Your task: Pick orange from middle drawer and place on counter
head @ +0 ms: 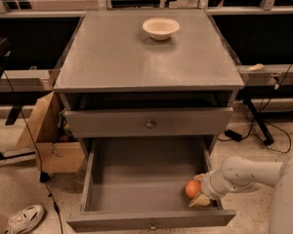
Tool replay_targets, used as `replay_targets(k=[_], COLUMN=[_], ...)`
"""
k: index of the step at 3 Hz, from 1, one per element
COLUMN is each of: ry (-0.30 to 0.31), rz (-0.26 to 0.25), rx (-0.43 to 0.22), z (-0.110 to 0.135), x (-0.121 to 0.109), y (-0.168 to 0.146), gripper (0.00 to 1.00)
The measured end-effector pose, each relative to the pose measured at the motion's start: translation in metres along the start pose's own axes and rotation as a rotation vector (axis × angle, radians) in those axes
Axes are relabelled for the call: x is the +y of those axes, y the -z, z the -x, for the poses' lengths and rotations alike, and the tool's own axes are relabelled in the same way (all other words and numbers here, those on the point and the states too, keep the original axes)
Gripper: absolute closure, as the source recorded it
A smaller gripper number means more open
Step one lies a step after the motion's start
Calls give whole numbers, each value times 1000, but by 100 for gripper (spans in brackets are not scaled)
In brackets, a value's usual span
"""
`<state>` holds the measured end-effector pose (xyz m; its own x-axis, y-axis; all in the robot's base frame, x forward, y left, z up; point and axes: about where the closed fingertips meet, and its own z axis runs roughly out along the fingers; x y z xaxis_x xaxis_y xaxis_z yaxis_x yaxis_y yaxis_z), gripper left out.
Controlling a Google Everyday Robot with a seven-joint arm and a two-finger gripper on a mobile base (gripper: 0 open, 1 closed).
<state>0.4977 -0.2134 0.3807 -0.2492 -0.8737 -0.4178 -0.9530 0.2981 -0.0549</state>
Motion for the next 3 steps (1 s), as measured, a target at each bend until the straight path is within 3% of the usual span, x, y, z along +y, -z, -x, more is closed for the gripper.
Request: replay_targets(k=[1, 3], ry=[-3, -11], rz=[32, 53], rx=[5, -16], z=[1, 7], x=[10, 13], y=[-12, -14], gripper=[42, 88])
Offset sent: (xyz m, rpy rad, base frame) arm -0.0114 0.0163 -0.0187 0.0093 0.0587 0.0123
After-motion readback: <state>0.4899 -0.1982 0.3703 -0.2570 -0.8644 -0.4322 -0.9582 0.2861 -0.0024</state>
